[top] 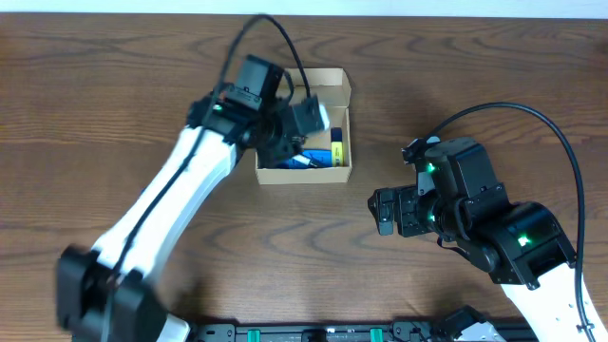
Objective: Pack container
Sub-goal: 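Lift the black marker into the box and open the left gripper, then return the left gripper to the blue marker and grasp it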
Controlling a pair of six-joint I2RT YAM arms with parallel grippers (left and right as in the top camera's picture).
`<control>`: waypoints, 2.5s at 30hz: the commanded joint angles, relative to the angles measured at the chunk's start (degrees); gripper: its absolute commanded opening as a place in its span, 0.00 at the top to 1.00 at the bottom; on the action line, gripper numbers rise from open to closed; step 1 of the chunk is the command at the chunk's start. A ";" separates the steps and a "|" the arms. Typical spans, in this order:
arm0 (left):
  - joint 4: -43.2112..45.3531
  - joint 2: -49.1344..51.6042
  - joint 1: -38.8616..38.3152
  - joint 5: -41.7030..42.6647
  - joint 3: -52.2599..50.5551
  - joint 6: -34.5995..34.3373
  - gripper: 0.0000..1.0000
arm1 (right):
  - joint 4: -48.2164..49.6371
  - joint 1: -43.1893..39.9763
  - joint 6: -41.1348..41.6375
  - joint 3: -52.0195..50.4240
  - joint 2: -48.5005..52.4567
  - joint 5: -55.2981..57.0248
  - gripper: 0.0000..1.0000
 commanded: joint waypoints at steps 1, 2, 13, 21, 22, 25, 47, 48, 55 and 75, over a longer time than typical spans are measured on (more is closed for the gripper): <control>-2.12 -7.61 0.61 -0.46 4.57 -15.41 0.47 | -0.07 0.04 -0.44 -0.04 -0.09 0.22 0.01; -2.69 -9.14 1.01 -1.14 4.81 -17.64 0.52 | -0.07 0.04 -0.44 -0.04 -0.09 0.22 0.01; -20.85 -15.41 15.17 -17.81 4.39 -74.97 0.67 | -0.07 0.04 -0.44 -0.04 -0.09 0.22 0.01; -19.26 -15.28 24.52 -15.34 -4.22 -92.15 0.64 | -0.07 0.04 -0.44 -0.04 -0.09 0.22 0.01; -18.51 -15.26 25.14 -14.93 -5.73 -93.81 0.63 | -0.07 0.04 -0.44 -0.04 -0.09 0.20 0.01; -15.69 -15.26 26.40 -14.69 -11.19 -99.47 0.52 | -0.07 0.04 -0.44 -0.04 -0.09 0.22 0.01; -10.64 -3.80 26.60 -20.50 -18.95 -120.15 0.06 | -0.07 0.04 -0.44 -0.04 -0.04 0.22 0.01; -10.03 -2.67 26.60 -20.15 -18.95 -120.15 0.08 | -0.07 0.04 -0.44 -0.04 -0.04 0.22 0.01; -6.56 4.85 26.62 -19.17 -18.95 -120.10 0.12 | -0.07 0.04 -0.44 -0.04 -0.04 0.22 0.01; 4.83 10.67 26.64 -16.96 -24.06 -120.13 0.20 | -0.07 0.04 -0.44 -0.04 -0.04 0.22 0.01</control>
